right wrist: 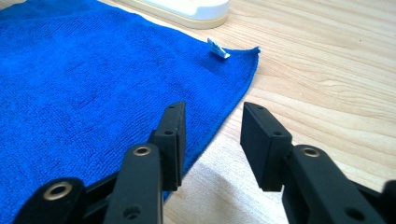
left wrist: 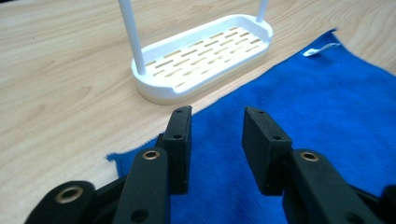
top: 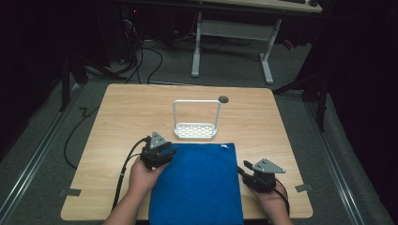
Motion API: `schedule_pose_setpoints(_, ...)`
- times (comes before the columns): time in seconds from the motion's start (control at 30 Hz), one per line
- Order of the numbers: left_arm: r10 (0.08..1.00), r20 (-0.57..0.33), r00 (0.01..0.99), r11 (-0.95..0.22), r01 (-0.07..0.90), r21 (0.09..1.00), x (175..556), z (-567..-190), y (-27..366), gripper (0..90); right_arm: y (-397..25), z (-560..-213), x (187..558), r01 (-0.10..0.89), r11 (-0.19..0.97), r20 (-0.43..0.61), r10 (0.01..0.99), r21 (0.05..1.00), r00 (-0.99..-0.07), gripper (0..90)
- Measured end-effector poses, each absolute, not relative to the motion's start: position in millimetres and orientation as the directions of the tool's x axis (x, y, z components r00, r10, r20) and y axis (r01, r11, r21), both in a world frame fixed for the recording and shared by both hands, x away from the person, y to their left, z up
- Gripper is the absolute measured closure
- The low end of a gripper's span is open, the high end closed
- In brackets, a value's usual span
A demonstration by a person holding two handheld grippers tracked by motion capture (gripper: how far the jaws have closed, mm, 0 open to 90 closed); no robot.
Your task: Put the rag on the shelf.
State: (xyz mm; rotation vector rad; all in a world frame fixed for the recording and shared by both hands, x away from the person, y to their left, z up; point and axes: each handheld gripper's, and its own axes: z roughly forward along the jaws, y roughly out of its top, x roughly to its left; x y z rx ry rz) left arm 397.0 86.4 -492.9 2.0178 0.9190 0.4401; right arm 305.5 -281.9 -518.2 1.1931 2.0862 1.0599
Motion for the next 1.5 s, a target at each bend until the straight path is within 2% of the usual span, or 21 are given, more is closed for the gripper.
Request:
schedule_pose_setpoints(0.33, 0.794, -0.026, 0.608, -0.354, 0.495, 0.794, 417, -512, 110, 58.9, -282, -519, 308, 0.484, 0.300, -0.044, 0.881, 0.822, -0.472, 55.5)
schedule_pose_setpoints(0.73, 0.812, -0.088, 0.577, -0.298, 0.539, 0.788, 430, -525, 126, 58.7, -279, -518, 308, 0.481, 0.309, -0.055, 0.880, 0.820, -0.472, 55.4)
schedule_pose_setpoints(1.2, 0.820, -0.117, 0.561, -0.292, 0.585, 0.756, 441, -534, 121, 70.2, -278, -522, 308, 0.462, 0.316, -0.067, 0.875, 0.829, -0.479, 53.6)
schedule_pose_setpoints(1.4, 0.812, -0.093, 0.576, -0.318, 0.571, 0.757, 438, -534, 118, 80.4, -277, -520, 318, 0.467, 0.289, -0.048, 0.886, 0.836, -0.462, 52.9)
schedule_pose_setpoints(1.5, 0.806, -0.109, 0.582, -0.314, 0.575, 0.755, 439, -534, 118, 86.0, -275, -517, 329, 0.473, 0.286, -0.054, 0.893, 0.833, -0.447, 54.4)
